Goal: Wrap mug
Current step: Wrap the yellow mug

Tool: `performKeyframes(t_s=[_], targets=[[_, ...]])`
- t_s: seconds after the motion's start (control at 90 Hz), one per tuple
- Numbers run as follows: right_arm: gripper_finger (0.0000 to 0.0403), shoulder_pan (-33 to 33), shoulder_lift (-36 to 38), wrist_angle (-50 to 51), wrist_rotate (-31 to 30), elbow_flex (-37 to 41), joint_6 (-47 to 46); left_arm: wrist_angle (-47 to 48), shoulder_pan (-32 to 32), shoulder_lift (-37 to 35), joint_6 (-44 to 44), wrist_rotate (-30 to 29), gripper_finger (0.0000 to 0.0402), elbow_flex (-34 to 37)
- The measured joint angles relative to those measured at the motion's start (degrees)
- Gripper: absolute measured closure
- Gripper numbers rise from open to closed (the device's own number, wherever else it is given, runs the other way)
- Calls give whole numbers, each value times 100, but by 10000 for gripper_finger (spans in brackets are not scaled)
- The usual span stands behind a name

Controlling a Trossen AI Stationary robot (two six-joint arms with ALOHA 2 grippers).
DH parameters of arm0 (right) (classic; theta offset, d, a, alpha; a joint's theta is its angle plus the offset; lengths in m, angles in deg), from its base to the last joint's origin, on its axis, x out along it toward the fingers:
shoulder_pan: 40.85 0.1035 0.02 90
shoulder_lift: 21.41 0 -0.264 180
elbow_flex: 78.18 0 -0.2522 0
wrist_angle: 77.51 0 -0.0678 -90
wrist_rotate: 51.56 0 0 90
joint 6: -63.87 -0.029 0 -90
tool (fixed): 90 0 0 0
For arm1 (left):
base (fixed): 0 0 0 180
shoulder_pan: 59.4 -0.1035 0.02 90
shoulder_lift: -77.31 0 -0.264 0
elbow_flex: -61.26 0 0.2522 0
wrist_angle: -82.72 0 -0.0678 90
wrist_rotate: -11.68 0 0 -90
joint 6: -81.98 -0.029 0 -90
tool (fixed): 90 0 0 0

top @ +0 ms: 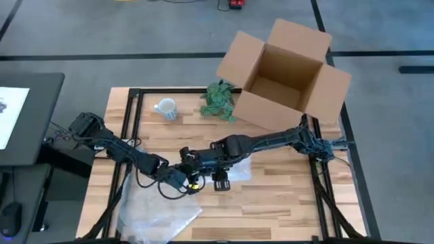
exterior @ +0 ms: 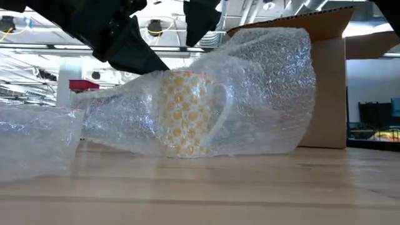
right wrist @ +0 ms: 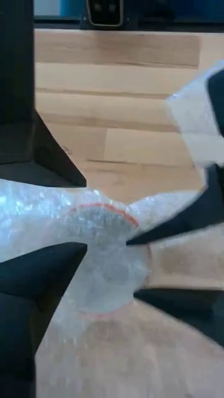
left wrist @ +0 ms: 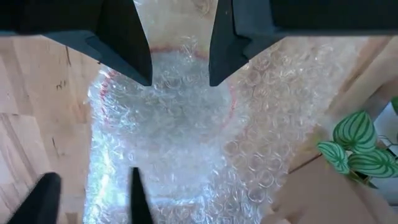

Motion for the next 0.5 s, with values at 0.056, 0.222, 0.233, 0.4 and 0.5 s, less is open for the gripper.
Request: performKeyframes(t_s=[0.056, 0.222, 0.233, 0.4, 0.5], targets=[[277, -1, 0, -3, -135, 127, -29, 0, 1, 0, 34, -2, 264, 0], [326, -180, 2, -227, -387, 756, -201, 16, 45, 0, 52, -20, 264, 4], [329, -195, 2, -275, -388, 807, -208, 17, 52, 0, 52, -20, 264, 4], [382, -370, 2, -989, -366, 1439, -204, 86, 220, -78, 56, -30, 263, -17], [399, -440, 15, -1403, -336, 1707, -229, 159, 316, -259, 28, 30, 263, -86]])
